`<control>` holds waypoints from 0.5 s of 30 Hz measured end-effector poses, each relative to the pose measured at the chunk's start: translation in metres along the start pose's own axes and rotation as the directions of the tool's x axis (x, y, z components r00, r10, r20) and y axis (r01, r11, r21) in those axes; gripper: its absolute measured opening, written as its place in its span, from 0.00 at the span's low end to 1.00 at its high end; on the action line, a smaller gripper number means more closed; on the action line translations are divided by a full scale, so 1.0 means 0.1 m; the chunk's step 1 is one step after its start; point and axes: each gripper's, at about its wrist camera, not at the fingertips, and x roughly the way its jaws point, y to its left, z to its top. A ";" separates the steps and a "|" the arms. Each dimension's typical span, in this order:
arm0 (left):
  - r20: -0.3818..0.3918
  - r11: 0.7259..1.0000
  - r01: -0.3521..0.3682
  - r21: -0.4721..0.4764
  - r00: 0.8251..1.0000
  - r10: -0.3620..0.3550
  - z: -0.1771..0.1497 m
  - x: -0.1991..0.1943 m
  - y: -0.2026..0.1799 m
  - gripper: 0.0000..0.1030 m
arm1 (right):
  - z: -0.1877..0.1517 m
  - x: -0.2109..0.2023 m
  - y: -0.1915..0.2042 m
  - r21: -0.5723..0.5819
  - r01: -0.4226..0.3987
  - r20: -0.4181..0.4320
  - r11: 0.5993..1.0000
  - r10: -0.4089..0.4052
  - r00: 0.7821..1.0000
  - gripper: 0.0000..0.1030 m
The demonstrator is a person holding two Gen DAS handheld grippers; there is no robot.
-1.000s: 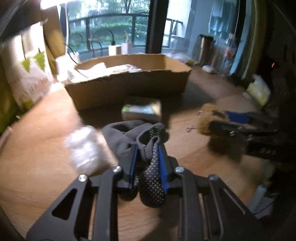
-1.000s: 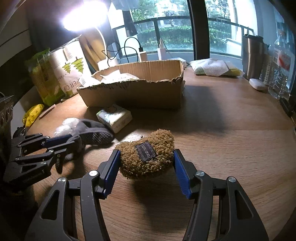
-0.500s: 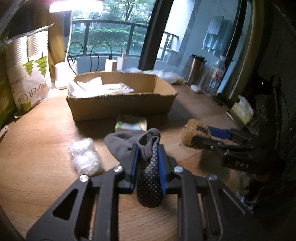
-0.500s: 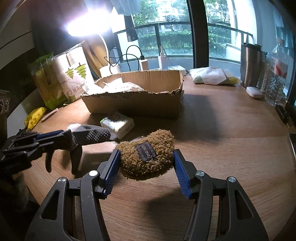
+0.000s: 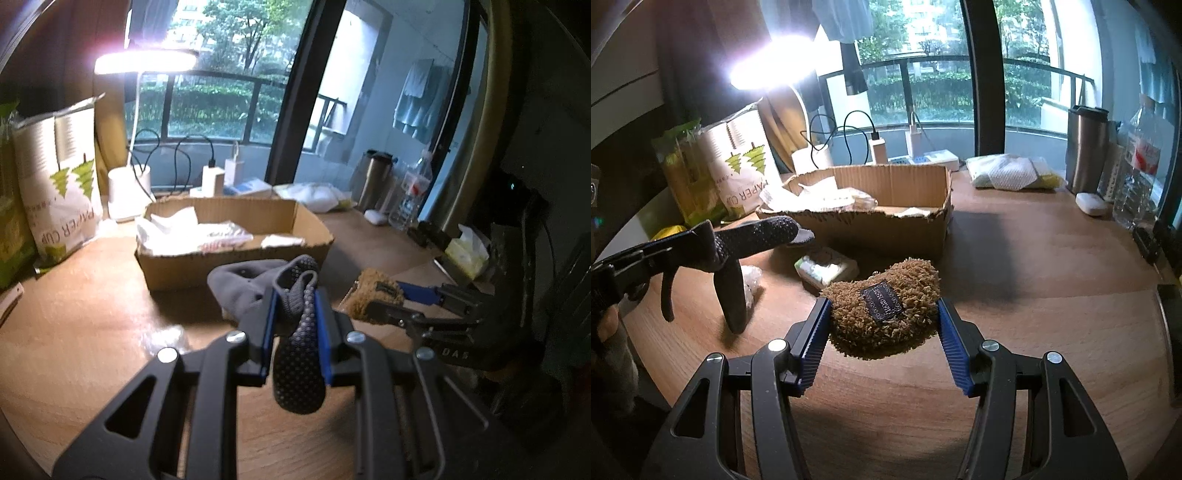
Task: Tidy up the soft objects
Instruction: 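Close the left gripper on the gray gloves while the right lifts the brown plush, then carry the gloves and brown plush over the cardboard box with both grippers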
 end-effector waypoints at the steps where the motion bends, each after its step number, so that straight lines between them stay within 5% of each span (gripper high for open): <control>1: 0.006 1.000 0.001 0.001 1.000 -0.001 0.03 -0.01 -0.01 0.20 | 0.02 -0.01 0.00 -0.002 -0.001 0.005 1.000 0.001 1.000 0.59; 15: 0.069 1.000 -0.017 0.017 0.997 0.016 0.38 0.01 -0.08 0.20 | 0.36 -0.09 -0.10 -0.020 -0.010 0.065 1.000 0.011 0.998 0.59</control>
